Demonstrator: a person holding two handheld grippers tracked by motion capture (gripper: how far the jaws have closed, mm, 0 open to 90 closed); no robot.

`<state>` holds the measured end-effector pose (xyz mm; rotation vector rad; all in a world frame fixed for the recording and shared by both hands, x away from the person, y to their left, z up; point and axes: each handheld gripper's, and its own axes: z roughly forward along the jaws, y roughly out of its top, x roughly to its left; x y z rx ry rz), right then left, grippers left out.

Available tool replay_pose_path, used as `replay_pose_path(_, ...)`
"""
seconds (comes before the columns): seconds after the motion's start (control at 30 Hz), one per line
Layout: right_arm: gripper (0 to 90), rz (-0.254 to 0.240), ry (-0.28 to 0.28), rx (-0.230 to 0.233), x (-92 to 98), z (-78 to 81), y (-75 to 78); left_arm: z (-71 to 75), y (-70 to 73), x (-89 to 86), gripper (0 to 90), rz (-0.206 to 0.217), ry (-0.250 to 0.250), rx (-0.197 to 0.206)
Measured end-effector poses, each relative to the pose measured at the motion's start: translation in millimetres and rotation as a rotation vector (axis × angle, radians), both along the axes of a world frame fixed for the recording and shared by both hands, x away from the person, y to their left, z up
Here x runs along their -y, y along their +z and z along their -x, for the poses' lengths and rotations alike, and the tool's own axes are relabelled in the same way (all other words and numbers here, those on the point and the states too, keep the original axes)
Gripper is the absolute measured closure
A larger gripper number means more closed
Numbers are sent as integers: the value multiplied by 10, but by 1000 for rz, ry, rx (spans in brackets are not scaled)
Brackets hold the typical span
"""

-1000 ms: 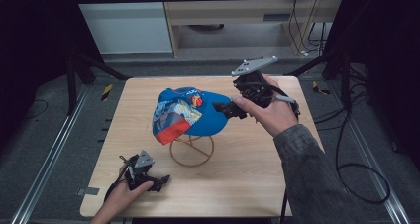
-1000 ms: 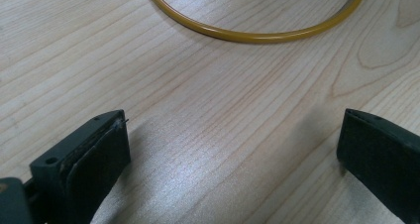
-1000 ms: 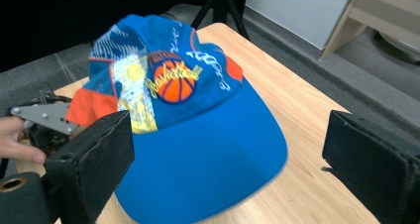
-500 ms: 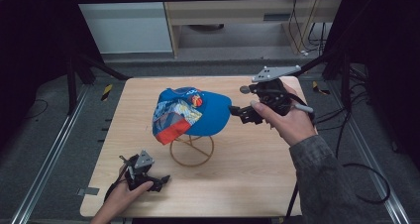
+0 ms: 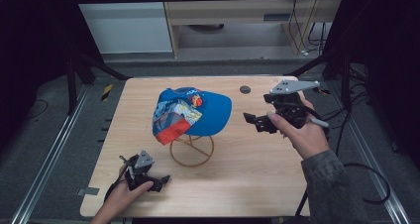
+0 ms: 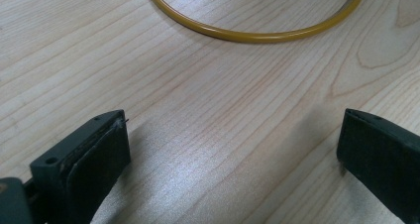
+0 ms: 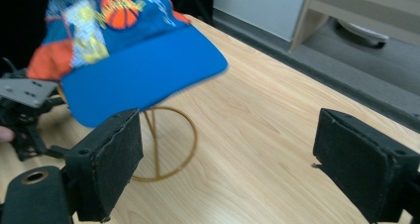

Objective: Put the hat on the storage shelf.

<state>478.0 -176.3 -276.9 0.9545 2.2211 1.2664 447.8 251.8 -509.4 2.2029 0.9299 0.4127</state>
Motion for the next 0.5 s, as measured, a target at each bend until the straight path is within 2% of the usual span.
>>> replay_pose_path(0.1, 119, -11, -27, 7, 106, 67, -109, 2, 0, 1, 0, 0, 0, 0)
replay_pose_path(0.23, 96, 0, -41, 12, 174, 97, -200, 4, 0, 2, 0, 1, 0, -1)
replay_pose_path(0.27, 70, 6, -68, 17, 220, 110, -262, 4, 0, 2, 0, 1, 0, 0)
replay_pose_path(0.5, 71, 15, -70, 14, 293, 109, -413, 4, 0, 3, 0, 1, 0, 0)
